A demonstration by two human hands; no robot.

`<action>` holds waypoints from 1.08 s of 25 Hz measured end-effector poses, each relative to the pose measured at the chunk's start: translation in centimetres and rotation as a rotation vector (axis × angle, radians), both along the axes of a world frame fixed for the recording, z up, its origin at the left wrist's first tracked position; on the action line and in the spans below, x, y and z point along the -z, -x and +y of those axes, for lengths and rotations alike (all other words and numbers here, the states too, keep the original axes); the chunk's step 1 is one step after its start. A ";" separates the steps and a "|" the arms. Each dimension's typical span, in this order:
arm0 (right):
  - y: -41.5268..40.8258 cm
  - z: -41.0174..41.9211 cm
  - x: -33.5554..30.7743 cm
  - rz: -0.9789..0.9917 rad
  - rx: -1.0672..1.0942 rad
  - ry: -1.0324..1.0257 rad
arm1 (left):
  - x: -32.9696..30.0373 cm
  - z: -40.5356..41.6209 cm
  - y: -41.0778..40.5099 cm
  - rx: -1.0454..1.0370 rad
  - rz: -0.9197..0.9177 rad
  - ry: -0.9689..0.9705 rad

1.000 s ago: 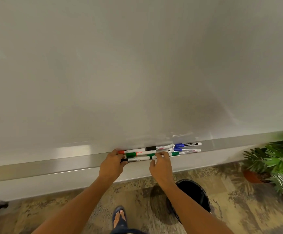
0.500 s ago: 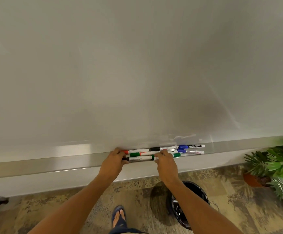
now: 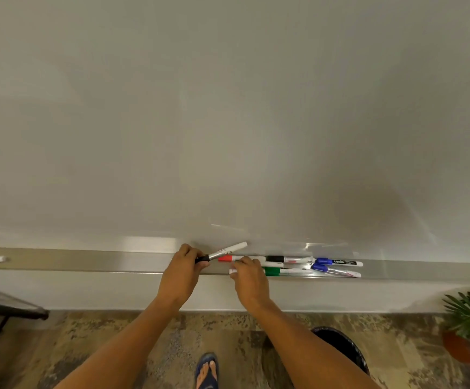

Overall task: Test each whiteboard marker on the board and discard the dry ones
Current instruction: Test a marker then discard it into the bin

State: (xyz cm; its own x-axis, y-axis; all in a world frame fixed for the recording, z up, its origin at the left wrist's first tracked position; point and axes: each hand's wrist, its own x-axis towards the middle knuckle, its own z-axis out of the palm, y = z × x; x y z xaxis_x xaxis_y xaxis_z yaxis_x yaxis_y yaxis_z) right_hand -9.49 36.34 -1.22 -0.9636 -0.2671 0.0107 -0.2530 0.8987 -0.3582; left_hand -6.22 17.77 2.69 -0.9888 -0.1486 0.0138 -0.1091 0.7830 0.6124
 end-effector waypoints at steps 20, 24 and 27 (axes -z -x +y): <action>-2.9 0.8 -7.9 -0.609 0.257 1.490 | -4.5 2.7 -2.1 0.047 0.109 -0.109; -4.0 1.9 -10.2 -0.538 0.235 1.413 | -6.2 4.6 -2.8 0.217 0.201 -0.044; -4.9 2.3 -12.5 -0.495 0.185 1.408 | -8.4 5.6 -3.4 0.257 0.215 -0.049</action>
